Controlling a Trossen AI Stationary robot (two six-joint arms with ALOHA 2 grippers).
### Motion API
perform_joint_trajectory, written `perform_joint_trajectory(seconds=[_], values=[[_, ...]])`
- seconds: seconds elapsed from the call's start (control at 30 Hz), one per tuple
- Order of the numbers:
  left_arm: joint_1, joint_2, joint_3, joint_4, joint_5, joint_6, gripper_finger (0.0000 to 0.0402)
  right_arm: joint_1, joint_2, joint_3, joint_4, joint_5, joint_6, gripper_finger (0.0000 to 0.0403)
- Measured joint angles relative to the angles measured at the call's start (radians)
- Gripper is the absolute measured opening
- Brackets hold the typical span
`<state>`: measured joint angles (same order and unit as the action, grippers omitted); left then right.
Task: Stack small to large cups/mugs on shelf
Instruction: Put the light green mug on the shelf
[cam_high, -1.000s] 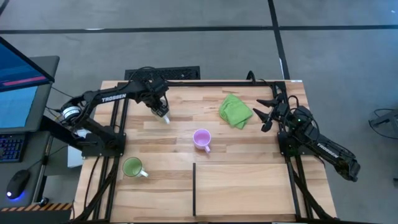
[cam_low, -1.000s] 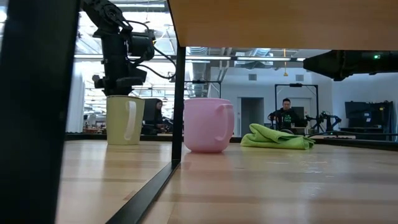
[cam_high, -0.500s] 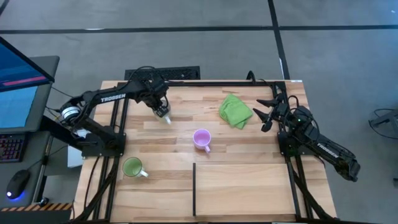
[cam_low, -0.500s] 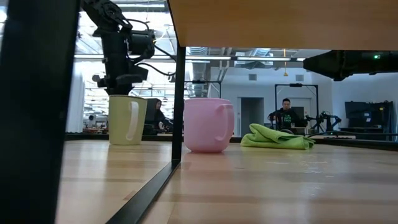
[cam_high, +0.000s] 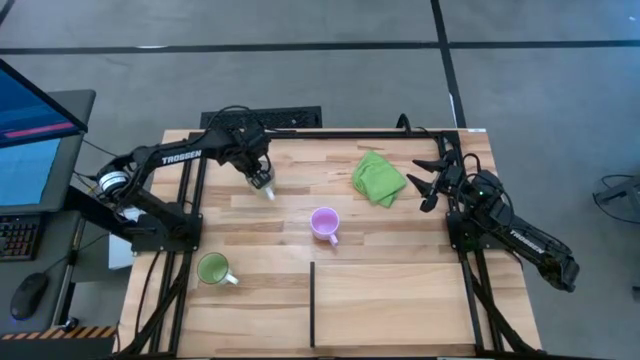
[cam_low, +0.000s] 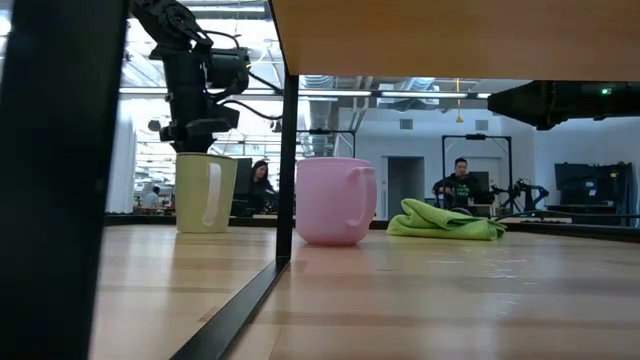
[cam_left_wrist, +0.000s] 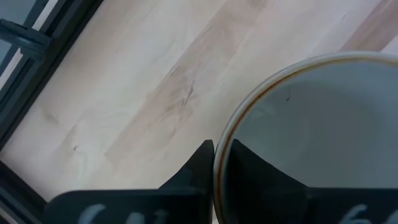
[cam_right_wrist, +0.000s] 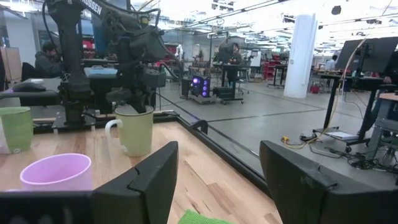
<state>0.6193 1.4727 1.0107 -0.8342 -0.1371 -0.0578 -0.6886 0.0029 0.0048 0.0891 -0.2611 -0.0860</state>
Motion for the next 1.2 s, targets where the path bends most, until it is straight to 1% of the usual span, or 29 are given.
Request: perform_joint_trajectory(seconds=[0.43, 0.7, 0.8, 0.93, 1.2], values=[[0.000, 0.001, -0.002, 0.027, 0.010, 0.022, 0.0014, 0.000, 0.000, 0.000, 0.000, 0.000, 0.000, 0.0249], [0.000, 0.004, -0.005, 0.076, 0.066, 0.040, 0.0014, 0.000, 0.000, 0.000, 0.000, 0.000, 0.000, 0.0249], [-0.003, 0.005, -0.002, 0.106, 0.104, 0.041, 0.0013, 0.000, 0.000, 0.000, 0.000, 0.000, 0.000, 0.0249], [-0.009, 0.008, 0.059, 0.105, 0.150, 0.062, 0.0012, 0.000, 0.000, 0.000, 0.000, 0.000, -0.001, 0.0249], [-0.063, 0.005, 0.239, 0.099, 0.151, 0.080, 0.0012, 0.000, 0.000, 0.000, 0.000, 0.000, 0.000, 0.0249]])
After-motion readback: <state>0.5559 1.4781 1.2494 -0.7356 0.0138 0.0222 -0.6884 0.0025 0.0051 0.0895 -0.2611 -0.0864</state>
